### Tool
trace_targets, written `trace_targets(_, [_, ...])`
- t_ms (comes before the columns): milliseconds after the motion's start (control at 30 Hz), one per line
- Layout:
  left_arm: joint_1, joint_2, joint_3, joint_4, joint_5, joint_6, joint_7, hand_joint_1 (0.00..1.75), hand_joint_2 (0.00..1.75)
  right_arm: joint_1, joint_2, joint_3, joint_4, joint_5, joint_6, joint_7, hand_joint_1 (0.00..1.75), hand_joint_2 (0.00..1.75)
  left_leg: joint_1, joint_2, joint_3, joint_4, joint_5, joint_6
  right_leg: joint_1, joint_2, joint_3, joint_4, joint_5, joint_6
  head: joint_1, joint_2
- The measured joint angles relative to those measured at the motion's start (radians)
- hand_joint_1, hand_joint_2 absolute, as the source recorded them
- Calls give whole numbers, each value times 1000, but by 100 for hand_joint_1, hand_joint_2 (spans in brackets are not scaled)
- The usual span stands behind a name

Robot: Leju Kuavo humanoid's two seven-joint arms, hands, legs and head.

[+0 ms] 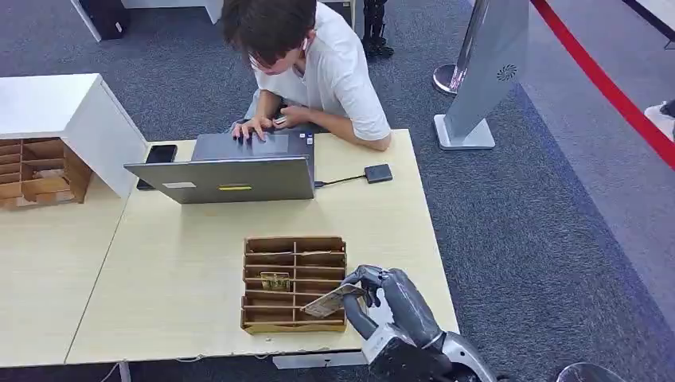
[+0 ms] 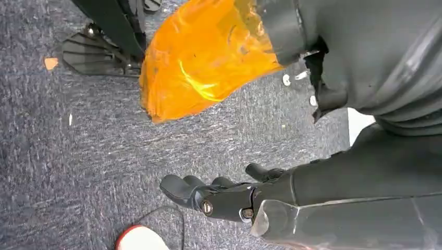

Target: Pass the card to the sensor for recognition and then transmit it.

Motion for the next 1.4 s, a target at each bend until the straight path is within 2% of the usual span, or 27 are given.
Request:
trace_targets(400, [2,2,39,0,32,19,-9,0,0,106,-79,-72,2,-83,-2,-16,175,175,0,0,0,0,0,0,0,0,0,0,0,0,0,0])
trace_targets(667, [2,2,56,0,34,21,-9,0,0,146,-113,-98,50,-113,-51,51,175,175,0,0,0,0,0,0,0,0,0,0,0,0,0,0])
trace_targets(1100, [2,3,56,0,20,21,-10,0,0,152,-120,-107,118,-129,-85,94,175,175,0,0,0,0,0,0,0,0,0,0,0,0,0,0])
trace_targets(1400, [1,4,56,0,5,22,-13,0,0,112,-117,-108,158,-104,-79,125,175,175,0,0,0,0,0,0,0,0,0,0,0,0,0,0])
